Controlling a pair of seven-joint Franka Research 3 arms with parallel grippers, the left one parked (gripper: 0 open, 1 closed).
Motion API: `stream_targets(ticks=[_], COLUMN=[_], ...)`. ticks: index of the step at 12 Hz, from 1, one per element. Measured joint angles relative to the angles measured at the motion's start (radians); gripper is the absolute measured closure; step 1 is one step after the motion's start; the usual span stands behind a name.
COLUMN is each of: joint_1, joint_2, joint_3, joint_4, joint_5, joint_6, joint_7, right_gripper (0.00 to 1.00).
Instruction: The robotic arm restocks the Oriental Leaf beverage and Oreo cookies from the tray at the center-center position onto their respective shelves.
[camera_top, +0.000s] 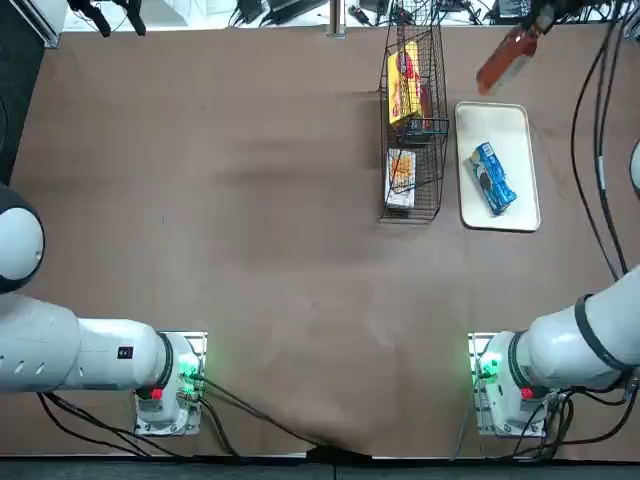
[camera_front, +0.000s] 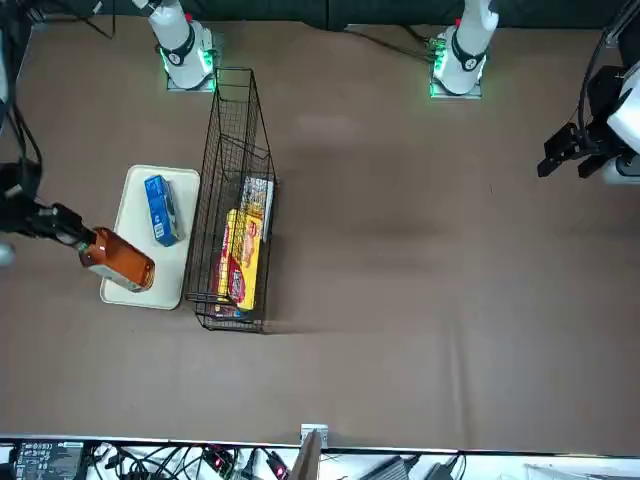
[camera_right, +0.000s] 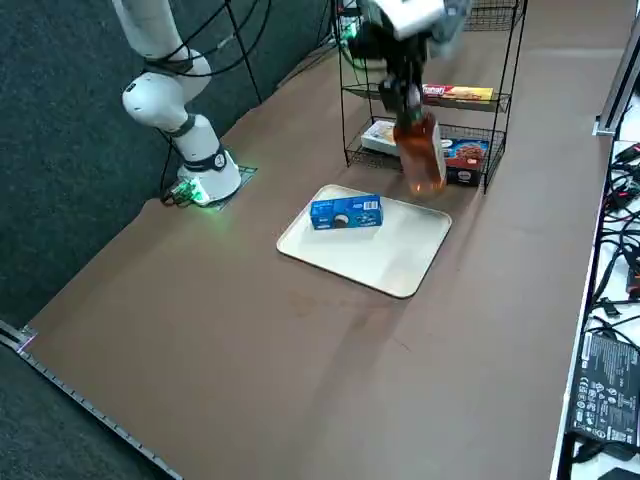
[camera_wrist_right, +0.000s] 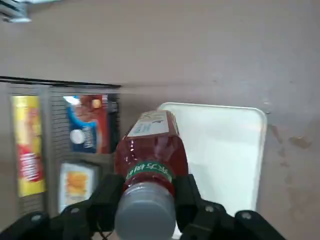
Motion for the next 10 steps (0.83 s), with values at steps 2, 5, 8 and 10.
stream_targets(ticks=[2,5,8,10], joint_1=[-0.001,-0.001,-0.003,-0.003], joint_2=[-0.042,-0.084,-0.102,-0.146], joint_3=[0.000,0.000,-0.002,-0.003], joint_4=[0.012,0.012,-0.004,-0.084], joint_5=[0.072,0.189,0.271,0.356], joint_6=[-0.056,-0.158,-0.218,-0.220], joint_7=[0.010,0.018,0.018,0.016], right_gripper=[0.42,0.42,0.42,0.42])
